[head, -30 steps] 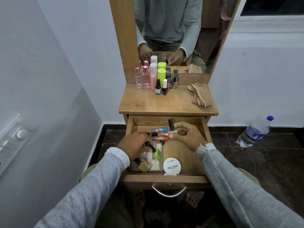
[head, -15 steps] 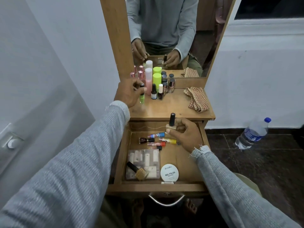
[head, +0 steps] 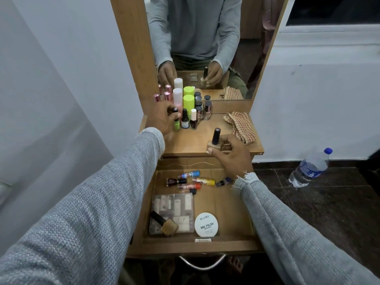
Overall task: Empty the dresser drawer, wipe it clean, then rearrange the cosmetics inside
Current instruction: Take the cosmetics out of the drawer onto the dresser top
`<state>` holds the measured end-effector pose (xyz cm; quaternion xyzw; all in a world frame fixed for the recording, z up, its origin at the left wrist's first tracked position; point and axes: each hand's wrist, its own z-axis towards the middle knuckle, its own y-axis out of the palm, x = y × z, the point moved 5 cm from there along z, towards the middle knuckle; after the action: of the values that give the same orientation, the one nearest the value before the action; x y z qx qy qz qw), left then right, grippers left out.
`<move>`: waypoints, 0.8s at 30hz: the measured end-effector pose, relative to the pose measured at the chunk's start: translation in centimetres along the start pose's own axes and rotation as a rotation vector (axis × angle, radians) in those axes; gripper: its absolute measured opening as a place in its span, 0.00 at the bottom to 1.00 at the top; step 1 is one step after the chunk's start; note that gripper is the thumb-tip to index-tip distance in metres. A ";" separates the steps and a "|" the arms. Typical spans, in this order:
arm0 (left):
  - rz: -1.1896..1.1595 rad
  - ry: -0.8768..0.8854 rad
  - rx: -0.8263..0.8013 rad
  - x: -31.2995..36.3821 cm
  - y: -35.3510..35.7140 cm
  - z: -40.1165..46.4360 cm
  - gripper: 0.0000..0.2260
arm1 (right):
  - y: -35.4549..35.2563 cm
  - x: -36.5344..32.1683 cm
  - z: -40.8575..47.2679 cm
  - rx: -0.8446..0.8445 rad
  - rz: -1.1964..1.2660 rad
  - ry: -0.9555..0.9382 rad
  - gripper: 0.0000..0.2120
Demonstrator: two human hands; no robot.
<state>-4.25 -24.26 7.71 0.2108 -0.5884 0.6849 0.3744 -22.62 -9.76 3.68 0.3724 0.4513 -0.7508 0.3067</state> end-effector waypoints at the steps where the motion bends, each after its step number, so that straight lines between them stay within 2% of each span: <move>1: -0.006 -0.004 0.001 -0.1 0.1 0.0 0.08 | 0.0 -0.1 0.4 0.012 0.005 0.002 0.11; 9: -0.042 -0.083 0.007 -1.9 1.3 -1.5 0.18 | 0.7 0.7 3.6 0.062 -0.024 0.062 0.11; 24: -0.083 -0.101 0.016 -2.8 3.3 -2.5 0.14 | 4.1 3.5 9.6 0.166 -0.170 0.120 0.13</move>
<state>-4.59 -22.68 3.00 0.2721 -0.5917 0.6621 0.3707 -23.91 -20.49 1.96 0.4011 0.4353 -0.7851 0.1825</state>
